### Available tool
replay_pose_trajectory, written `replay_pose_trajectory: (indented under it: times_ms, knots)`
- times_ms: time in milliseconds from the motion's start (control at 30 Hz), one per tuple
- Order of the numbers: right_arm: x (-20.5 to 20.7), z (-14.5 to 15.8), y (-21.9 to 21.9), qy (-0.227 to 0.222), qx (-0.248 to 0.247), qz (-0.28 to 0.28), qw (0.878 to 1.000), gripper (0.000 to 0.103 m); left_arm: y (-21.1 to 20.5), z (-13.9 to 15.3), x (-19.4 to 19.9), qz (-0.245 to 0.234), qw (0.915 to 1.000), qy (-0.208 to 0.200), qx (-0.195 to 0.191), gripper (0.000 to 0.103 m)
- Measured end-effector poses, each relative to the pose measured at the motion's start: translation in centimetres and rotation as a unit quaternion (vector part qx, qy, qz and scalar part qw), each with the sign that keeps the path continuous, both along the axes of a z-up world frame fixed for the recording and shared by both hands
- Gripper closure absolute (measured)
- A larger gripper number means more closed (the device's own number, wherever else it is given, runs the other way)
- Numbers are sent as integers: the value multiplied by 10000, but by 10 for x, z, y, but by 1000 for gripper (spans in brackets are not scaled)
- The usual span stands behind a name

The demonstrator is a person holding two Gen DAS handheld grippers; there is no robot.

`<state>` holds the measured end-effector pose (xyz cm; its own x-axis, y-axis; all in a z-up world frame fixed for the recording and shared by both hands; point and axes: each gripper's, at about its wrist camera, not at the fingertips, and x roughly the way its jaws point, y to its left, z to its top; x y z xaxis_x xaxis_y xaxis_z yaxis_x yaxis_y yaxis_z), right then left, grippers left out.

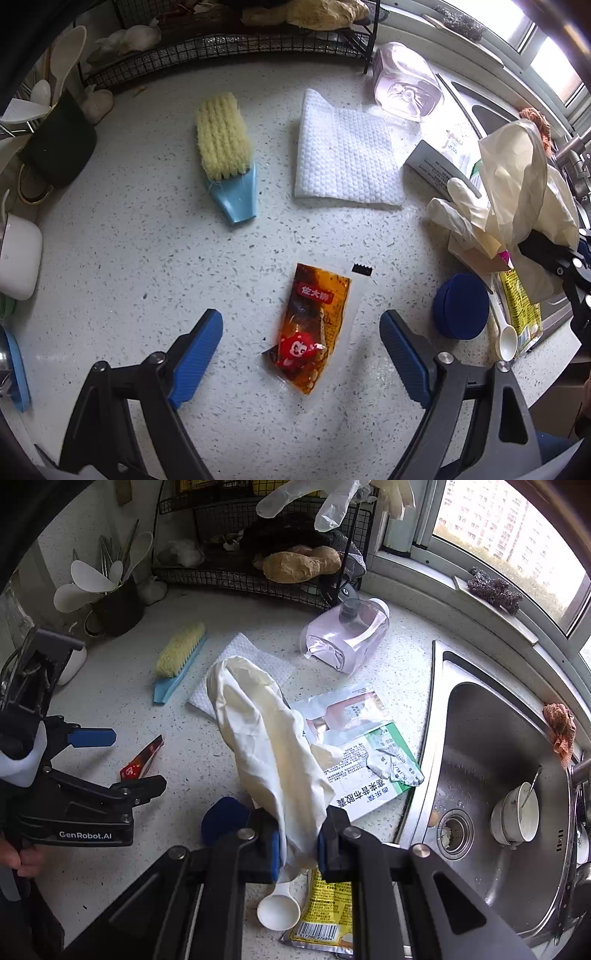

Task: Collect trash
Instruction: 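Grasp the white gloves with the right tool while the left tool grasps the red snack packet, then carry the gloves and snack packet down over the red bin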

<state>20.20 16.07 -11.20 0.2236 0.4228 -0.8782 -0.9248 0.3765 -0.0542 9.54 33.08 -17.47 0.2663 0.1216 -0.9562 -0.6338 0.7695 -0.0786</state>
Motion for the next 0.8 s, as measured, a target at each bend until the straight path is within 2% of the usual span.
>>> replay_pose_trajectory:
  times_ms: [33, 133, 200, 267, 433, 533, 633, 800]
  knots:
    - [0, 0, 0, 2, -14, -1, 10000, 89, 1, -3, 3, 3, 10000, 45, -39, 34]
    - [1, -1, -1, -5, -33, -11, 10000, 89, -3, -4, 5, 34, 9998, 171, 121, 41]
    - [2, -1, -2, 38, -34, -49, 10000, 89, -8, -4, 8, -22, 9996, 186, 217, 53]
    - [2, -1, -3, 48, -22, -65, 10000, 89, -12, -1, 7, 38, 9997, 135, 213, 81]
    - [-2, 4, -7, -41, 94, -26, 9999, 89, -24, 0, -4, 274, 9994, 44, 198, 90]
    - [-7, 9, -10, -41, 197, 47, 9998, 89, -30, 6, -10, 438, 9989, -187, 13, 93]
    - [-11, 18, -15, -59, 307, 129, 9994, 89, -38, 20, -17, 532, 9979, -333, 159, 93]
    - [-16, 45, -32, -114, 634, 198, 9977, 89, -49, 63, -26, 588, 9948, -648, 520, 93]
